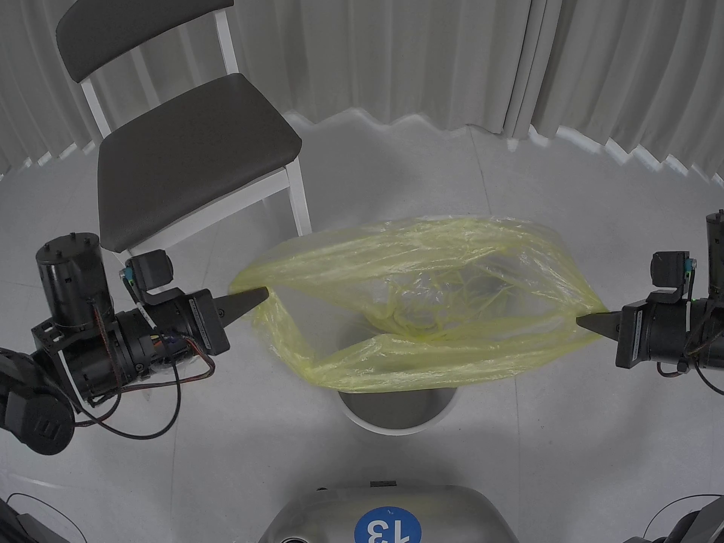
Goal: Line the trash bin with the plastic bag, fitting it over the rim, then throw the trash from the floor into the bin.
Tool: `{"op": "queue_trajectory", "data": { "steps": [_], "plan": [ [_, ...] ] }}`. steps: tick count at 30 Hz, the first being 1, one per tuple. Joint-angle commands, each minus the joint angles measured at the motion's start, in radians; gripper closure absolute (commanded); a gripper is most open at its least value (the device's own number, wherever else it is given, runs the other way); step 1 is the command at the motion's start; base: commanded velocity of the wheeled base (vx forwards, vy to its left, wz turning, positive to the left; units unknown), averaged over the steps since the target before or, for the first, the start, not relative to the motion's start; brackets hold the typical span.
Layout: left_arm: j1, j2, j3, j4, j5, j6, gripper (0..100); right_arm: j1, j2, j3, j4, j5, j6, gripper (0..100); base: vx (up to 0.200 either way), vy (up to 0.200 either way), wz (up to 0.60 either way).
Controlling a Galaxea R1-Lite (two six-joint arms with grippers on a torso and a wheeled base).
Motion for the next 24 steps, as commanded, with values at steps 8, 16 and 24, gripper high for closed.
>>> {"op": "queue_trajectory", "data": {
  "steps": [8,16,24],
  "plan": [
    [-0.009,0.134,0.038,-0.147,-0.003,-0.031,100,-0.001,0.073,0.066,-0.139,-0.011,0.045,100,0.0,0.0,0.0],
    [-0.019,0.175,0.049,-0.161,-0.003,-0.031,100,0.005,0.123,0.083,-0.139,0.0,0.047,100,0.0,0.0,0.0],
    [-0.033,0.246,0.047,-0.165,0.002,-0.031,100,0.01,0.188,0.12,-0.16,0.005,0.048,100,0.0,0.0,0.0]
  ]
}}
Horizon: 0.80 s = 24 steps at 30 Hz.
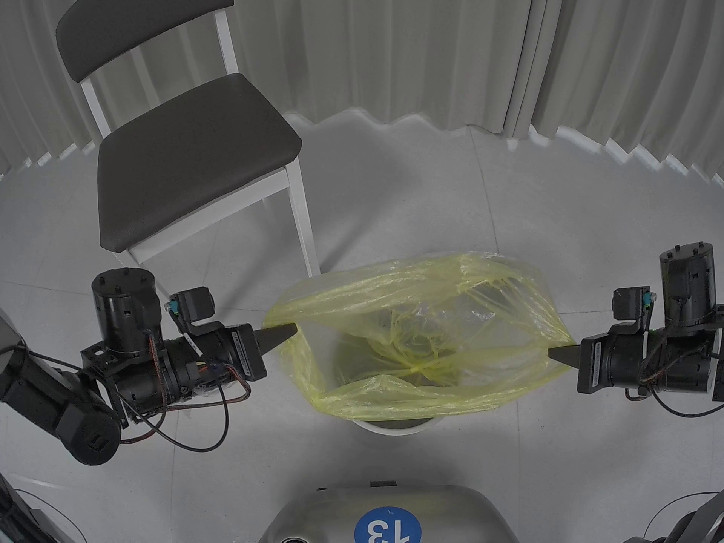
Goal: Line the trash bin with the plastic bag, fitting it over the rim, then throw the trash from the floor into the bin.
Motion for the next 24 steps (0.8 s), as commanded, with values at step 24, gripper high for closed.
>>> {"op": "queue_trajectory", "data": {
  "steps": [24],
  "plan": [
    [-0.102,0.149,0.031,-0.239,0.048,-0.059,100,0.01,0.09,0.023,-0.146,-0.012,-0.006,100,0.0,0.0,0.0]
  ]
}}
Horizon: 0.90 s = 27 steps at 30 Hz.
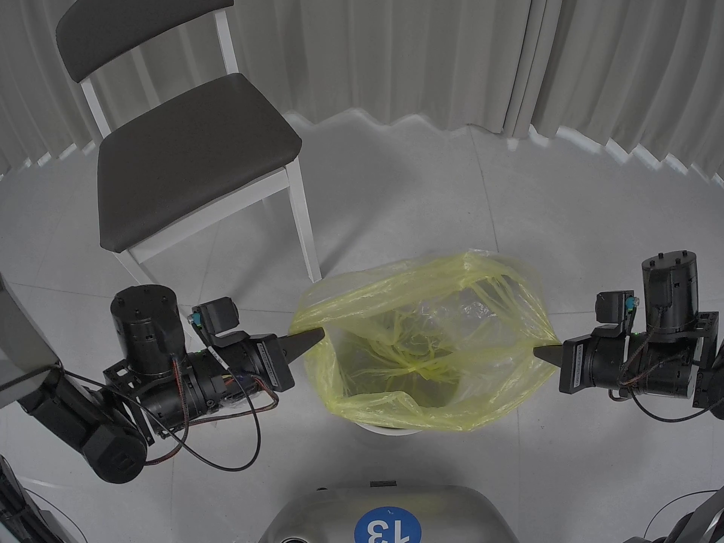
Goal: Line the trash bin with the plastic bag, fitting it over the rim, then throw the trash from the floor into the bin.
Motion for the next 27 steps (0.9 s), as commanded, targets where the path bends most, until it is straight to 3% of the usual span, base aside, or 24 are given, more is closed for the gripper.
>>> {"op": "queue_trajectory", "data": {
  "steps": [1,7,23,27],
  "plan": [
    [-0.023,0.072,-0.005,-0.051,0.027,-0.005,100,-0.006,0.017,-0.015,-0.002,0.001,-0.002,100,0.0,0.0,0.0],
    [-0.023,0.172,0.014,-0.189,0.037,-0.006,100,-0.008,0.069,-0.011,-0.013,0.003,0.006,100,0.0,0.0,0.0],
    [0.006,0.22,-0.006,-0.192,0.026,-0.008,100,-0.024,0.146,-0.034,-0.016,0.02,-0.002,100,0.0,0.0,0.0],
    [0.027,0.246,-0.029,-0.194,0.023,-0.008,100,-0.038,0.177,-0.069,-0.019,0.066,-0.007,100,0.0,0.0,0.0]
  ]
}}
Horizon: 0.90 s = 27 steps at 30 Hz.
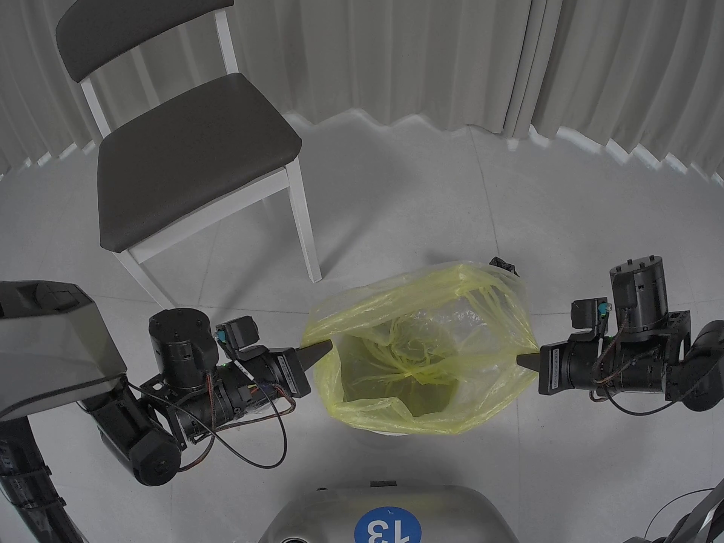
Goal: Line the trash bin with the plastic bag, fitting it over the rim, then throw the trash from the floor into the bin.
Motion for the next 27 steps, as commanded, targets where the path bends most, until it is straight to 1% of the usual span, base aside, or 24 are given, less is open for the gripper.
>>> {"op": "queue_trajectory", "data": {
  "steps": [1,5,8,12,16,21,27],
  "plan": [
    [0.022,0.036,-0.029,-0.001,-0.004,-0.003,100,-0.014,0.051,-0.037,-0.003,0.027,-0.006,100,0.0,0.0,0.0],
    [0.028,0.031,-0.033,-0.001,-0.019,-0.028,100,-0.02,0.046,-0.052,-0.01,0.034,-0.009,100,0.0,0.0,0.0],
    [0.028,0.017,-0.03,-0.001,-0.019,-0.028,100,-0.021,0.006,-0.029,-0.037,0.044,-0.004,100,0.0,0.0,0.0],
    [0.019,0.0,-0.019,0.002,-0.023,-0.028,100,-0.034,-0.05,0.006,-0.08,0.078,-0.004,100,0.0,0.0,0.0],
    [0.014,0.011,-0.024,0.006,-0.021,-0.028,100,-0.035,-0.061,0.009,-0.084,0.081,-0.007,100,0.0,0.0,0.0],
    [0.016,0.013,-0.024,0.007,-0.021,-0.028,100,-0.038,-0.038,0.02,-0.084,0.083,-0.004,100,0.0,0.0,0.0],
    [0.013,0.068,-0.038,0.012,-0.019,-0.028,100,-0.049,0.091,0.004,-0.129,0.092,-0.014,100,0.0,0.0,0.0]
  ]
}}
